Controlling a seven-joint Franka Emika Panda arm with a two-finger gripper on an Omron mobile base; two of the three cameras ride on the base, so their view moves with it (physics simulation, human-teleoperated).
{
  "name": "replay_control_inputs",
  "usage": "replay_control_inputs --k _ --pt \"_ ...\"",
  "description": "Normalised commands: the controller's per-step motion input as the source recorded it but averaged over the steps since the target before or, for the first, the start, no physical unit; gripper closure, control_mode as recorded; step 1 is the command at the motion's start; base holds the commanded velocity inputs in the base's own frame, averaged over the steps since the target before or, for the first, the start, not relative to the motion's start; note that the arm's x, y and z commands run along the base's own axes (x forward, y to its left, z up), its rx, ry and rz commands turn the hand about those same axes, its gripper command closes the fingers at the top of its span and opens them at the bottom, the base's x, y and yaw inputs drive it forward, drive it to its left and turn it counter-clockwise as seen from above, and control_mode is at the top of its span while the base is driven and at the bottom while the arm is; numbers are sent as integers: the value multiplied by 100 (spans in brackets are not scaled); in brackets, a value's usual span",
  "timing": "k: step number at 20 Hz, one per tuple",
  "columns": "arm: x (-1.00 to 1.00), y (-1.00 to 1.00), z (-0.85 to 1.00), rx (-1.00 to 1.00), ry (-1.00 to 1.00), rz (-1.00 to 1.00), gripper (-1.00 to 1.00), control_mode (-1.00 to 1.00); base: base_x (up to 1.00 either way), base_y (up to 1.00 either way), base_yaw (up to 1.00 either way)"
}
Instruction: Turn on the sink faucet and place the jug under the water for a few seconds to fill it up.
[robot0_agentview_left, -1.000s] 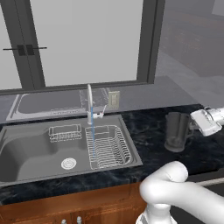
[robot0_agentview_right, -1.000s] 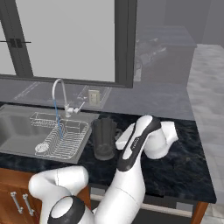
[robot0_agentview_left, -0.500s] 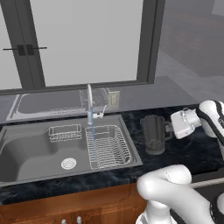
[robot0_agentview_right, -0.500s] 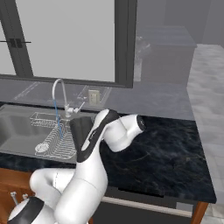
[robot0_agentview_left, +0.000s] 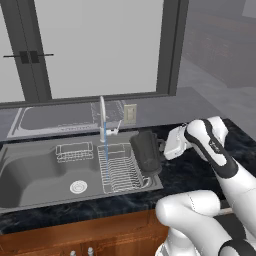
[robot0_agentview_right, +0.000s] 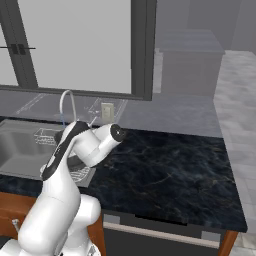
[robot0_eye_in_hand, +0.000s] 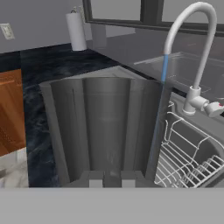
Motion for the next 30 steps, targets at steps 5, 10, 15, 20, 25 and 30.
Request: replay_control_inputs --k 5,10,15,20,25,30 --pt "38 75 0 -4 0 -2 100 -100 0 0 0" --pt "53 10 0 0 0 3 100 -100 0 0 0" --pt "54 0 -1 0 0 8 100 -100 0 0 0" --pt "51 1 -5 0 0 8 100 -100 0 0 0" --pt "46 8 -9 0 2 7 100 -100 0 0 0" --pt "37 14 -14 -1 4 7 100 -100 0 0 0"
